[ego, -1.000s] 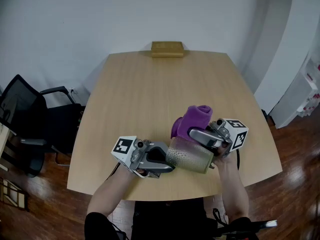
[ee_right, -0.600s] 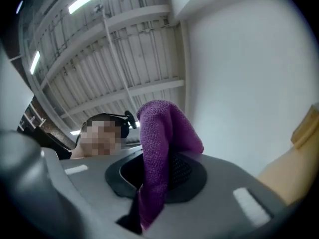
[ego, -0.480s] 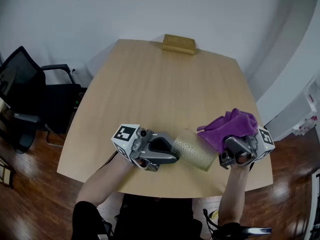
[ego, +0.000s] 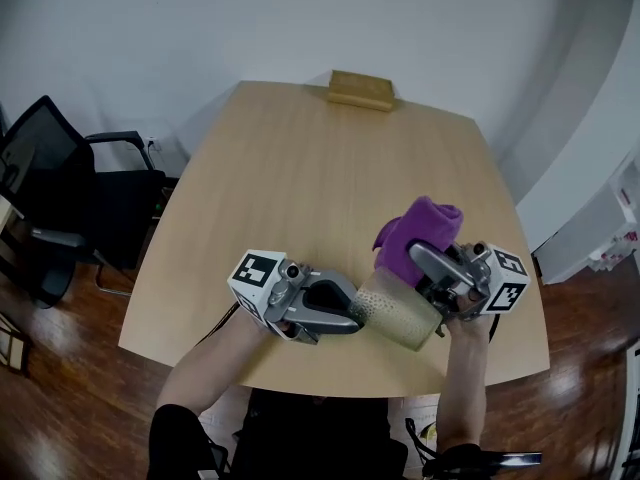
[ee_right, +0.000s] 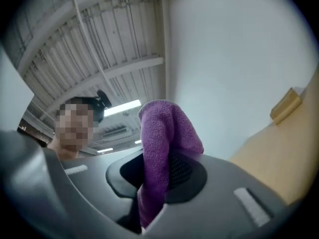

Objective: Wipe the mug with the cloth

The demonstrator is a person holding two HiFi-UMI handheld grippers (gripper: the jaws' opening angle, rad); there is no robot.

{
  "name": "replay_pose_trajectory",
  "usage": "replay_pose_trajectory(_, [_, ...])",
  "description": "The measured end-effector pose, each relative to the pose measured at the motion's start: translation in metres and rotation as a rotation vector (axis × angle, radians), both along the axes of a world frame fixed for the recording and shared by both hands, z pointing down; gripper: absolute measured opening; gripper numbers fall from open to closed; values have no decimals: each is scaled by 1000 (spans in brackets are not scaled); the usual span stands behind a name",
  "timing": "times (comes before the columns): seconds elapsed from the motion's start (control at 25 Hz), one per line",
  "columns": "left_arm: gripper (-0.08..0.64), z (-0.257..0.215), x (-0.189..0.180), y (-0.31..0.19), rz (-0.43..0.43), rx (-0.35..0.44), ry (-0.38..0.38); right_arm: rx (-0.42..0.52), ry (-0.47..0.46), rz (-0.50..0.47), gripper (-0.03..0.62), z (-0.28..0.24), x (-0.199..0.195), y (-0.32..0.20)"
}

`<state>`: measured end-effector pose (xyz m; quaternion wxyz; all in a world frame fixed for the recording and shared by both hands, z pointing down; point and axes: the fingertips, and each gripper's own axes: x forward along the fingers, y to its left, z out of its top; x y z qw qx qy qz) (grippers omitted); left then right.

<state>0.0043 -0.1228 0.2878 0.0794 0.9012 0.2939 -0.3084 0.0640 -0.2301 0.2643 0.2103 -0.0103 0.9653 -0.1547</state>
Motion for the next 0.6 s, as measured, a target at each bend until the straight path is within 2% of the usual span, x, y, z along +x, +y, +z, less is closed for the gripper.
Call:
replay_pose_trajectory(0.08, [44,-6,-9,-12,-29,-24,23,83,-135,-30,58,-32,29,18])
replay_pose_trajectory(0.16, [44,-6,-11,-17,-42,-39,21,186,-159,-76,58,-52,40,44])
replay_pose_trajectory(0.28, [44,0,-4,-9,-28,-22,-17,260,-8,-176,58,-49,11,81])
replay_pose_trajectory(0.36, [46,4,-1,-1,-1,1,-40,263,87,-197,58,-35,-10,85])
replay_pose_trajectory(0.52, [48,16,2,7,32,49,-89,192,143,-169,58,-6,-32,52])
replay_pose_trajectory(0.6, [66,20,4,11,34,70,-102,113,186,-132,58,15,-48,28])
